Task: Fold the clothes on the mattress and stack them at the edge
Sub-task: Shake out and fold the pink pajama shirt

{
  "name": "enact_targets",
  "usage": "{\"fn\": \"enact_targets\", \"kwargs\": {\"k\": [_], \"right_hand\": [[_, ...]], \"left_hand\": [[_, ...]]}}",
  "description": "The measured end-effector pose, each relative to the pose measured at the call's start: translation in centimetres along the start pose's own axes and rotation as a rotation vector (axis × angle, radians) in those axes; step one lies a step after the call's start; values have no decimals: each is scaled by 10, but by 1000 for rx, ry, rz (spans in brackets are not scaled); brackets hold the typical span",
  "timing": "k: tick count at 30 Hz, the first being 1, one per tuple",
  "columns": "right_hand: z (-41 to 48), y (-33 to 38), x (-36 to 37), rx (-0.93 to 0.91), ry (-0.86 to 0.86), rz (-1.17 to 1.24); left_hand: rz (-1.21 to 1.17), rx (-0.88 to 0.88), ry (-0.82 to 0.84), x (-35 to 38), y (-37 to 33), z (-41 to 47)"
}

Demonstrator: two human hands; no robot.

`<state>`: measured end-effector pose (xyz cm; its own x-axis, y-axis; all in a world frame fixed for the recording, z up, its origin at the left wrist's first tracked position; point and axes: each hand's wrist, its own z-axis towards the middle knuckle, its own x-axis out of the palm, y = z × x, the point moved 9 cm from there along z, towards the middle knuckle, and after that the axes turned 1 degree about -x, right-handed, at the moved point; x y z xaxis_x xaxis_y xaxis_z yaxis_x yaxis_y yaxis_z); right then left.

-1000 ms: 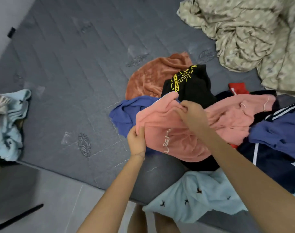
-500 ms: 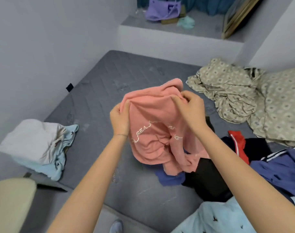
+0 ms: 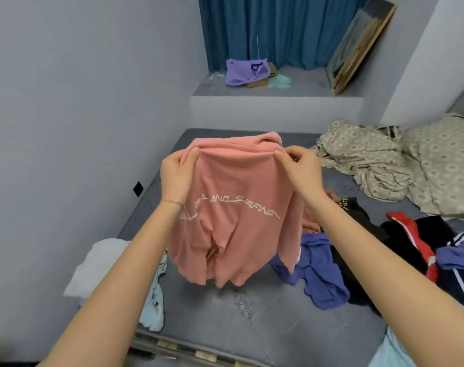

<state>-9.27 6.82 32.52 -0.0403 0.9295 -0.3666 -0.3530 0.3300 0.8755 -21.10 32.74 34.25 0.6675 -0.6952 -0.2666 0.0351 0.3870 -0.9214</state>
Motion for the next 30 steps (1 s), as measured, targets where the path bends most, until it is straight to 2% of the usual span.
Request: {"fn": "enact_targets", "kwargs": {"k": [6, 17, 24, 30], "right_hand": [[2, 9, 31, 56, 1, 66], [16, -19, 62, 99, 70, 139], [19, -53, 116, 207, 128, 61], [1, -113, 167, 322, 56, -7]], "left_hand": [[-42, -18, 23, -40, 14, 28], [10, -125, 124, -33, 83, 60], [63, -159, 243, -20, 147, 91], [142, -236, 442, -6, 234, 104]]}}
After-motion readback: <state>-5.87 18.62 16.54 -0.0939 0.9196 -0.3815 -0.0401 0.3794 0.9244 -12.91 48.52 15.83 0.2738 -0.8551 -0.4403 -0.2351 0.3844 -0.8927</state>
